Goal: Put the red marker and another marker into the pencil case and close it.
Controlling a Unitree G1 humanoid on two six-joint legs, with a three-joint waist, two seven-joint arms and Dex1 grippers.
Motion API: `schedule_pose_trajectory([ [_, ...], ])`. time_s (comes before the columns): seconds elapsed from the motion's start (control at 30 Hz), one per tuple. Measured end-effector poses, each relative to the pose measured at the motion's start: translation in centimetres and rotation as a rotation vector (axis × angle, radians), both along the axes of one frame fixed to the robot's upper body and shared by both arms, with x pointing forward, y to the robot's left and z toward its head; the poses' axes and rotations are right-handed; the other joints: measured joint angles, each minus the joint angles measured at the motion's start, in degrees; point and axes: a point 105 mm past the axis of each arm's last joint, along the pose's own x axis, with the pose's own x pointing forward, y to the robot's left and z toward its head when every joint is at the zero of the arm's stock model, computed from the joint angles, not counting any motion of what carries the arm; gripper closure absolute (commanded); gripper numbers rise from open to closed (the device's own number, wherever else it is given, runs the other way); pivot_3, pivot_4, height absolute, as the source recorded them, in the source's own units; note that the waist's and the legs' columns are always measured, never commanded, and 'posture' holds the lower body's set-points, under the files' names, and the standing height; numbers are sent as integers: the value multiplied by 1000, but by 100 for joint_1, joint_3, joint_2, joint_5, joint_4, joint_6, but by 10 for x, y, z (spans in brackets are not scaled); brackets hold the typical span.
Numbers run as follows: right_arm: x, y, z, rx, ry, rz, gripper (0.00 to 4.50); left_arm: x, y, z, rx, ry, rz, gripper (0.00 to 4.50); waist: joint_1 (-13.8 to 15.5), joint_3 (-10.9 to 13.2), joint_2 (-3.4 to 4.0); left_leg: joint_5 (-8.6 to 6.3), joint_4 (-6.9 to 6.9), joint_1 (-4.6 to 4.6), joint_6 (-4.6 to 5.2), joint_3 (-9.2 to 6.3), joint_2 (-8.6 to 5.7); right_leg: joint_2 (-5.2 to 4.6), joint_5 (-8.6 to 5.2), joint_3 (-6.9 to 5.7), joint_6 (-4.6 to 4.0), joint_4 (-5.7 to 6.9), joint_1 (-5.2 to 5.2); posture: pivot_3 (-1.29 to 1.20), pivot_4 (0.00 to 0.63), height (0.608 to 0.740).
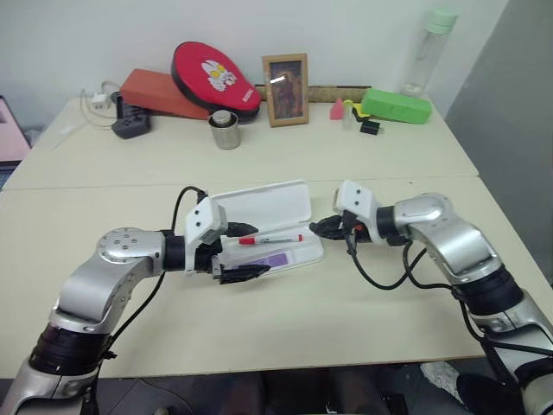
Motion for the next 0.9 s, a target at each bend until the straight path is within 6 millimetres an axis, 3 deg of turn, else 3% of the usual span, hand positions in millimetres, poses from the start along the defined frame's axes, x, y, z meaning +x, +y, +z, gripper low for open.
schedule_pose_trajectory([
  [0.17,1,12,-10,-51,15,86,4213,-4,8,7,10,-22,43,0,-9,0,0,0,-1,4,0,-1,-20,-26,0,0,5,1,0,0,150,740],
  [0.47,-1,12,-18,-82,42,141,4213,-12,5,7,-3,-12,59,0,-22,0,0,0,-1,6,0,0,-16,-23,0,-4,5,6,0,0,150,740],
  [0.53,0,11,-19,-89,41,143,3495,-12,5,8,-4,-14,62,0,-22,0,0,0,-1,6,0,1,-16,-23,0,-4,5,6,0,0,150,740],
  [0.9,2,16,-14,-92,33,168,1138,-13,4,8,-2,-15,73,0,-22,0,0,0,-1,6,0,1,-16,-22,0,-4,4,6,0,0,150,740],
])
